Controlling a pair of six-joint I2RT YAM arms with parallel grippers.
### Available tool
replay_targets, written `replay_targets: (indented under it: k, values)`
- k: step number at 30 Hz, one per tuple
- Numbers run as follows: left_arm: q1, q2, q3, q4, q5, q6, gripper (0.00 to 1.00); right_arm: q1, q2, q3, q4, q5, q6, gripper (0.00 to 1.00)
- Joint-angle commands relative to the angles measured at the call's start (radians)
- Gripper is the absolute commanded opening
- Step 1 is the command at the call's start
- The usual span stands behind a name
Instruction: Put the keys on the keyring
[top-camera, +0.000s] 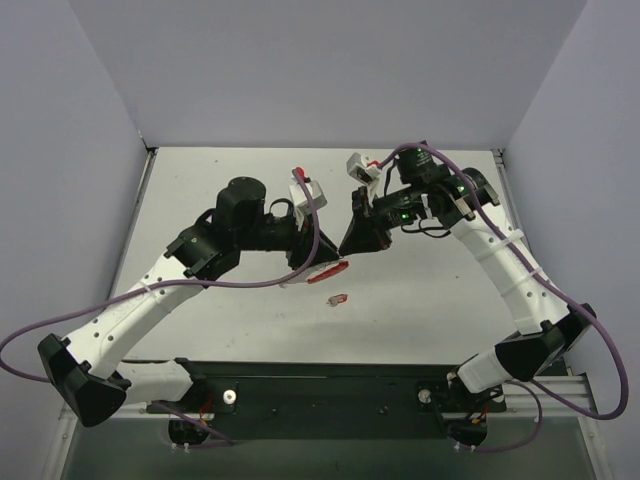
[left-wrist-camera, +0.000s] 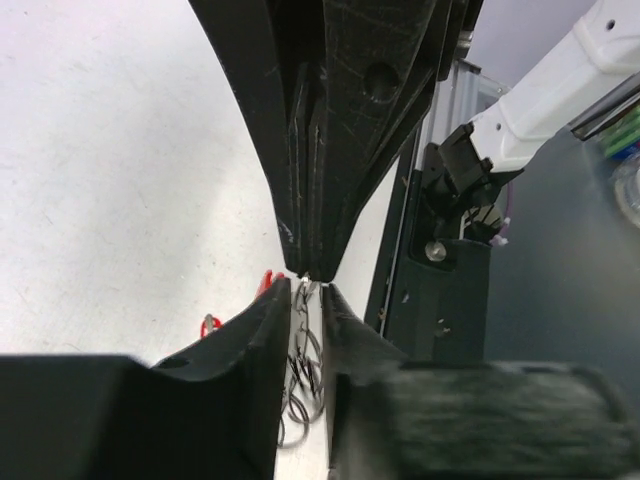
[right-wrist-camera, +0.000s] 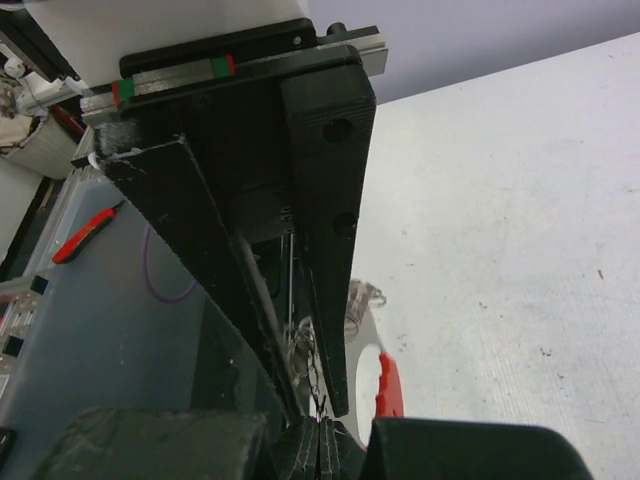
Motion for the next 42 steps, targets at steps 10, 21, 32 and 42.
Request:
replay_targets:
  k: [10, 21, 32, 42]
  values:
    - [-0.009, -0.080, -0.032, 0.092, -0.048, 0.015, 0.47, -0.072, -0.082, 0.009, 0.360, 0.030, 0.268, 0.00]
    - [0.245, -0.279, -0.299, 0.700, 0.013, -0.348, 0.48, -0.137, -0.068, -0.051, 0.788, -0.131, 0.712, 0.00]
    - [0.281, -0.086, -0.221, 0.956, 0.173, -0.507, 0.59, -0.129, -0.093, -0.094, 0.867, -0.146, 0.784, 0.00]
    - [0.272, 0.060, -0.187, 1.280, 0.217, -0.721, 0.54, -0.126, -0.100, -0.102, 0.867, -0.146, 0.783, 0.00]
